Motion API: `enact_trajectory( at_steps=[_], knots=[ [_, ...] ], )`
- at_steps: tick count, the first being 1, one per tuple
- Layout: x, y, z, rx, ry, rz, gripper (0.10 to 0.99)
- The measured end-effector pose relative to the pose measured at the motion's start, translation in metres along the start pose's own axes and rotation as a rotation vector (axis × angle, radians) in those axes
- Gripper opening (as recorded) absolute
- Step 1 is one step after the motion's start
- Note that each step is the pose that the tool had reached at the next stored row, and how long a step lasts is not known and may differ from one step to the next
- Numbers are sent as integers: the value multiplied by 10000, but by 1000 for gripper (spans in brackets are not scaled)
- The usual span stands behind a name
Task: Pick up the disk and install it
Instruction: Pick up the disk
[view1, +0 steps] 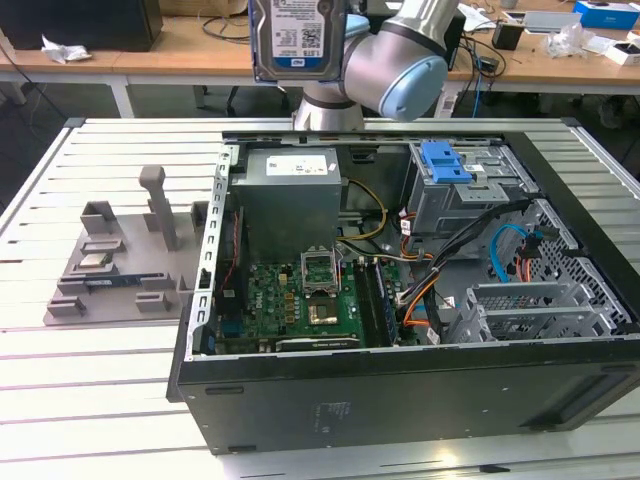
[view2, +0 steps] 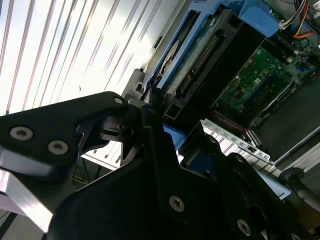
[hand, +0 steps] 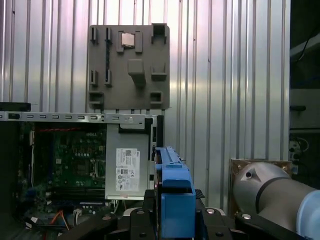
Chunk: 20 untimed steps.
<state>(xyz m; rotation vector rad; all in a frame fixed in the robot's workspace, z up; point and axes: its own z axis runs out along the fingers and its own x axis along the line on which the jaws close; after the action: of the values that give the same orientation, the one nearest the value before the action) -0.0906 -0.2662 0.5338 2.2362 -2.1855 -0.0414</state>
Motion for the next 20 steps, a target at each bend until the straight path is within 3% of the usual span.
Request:
enact_trajectory(
  at_steps=[6, 9, 14, 17, 20],
  knots=[
    [5, -213, -6, -4, 1, 0, 369],
    [9, -388, -10, -7, 1, -1, 369],
    [14, -596, -16, -7, 1, 0, 369],
    [16, -674, -18, -5, 0, -1, 369],
    [15, -680, -18, -6, 1, 0, 369]
  ],
)
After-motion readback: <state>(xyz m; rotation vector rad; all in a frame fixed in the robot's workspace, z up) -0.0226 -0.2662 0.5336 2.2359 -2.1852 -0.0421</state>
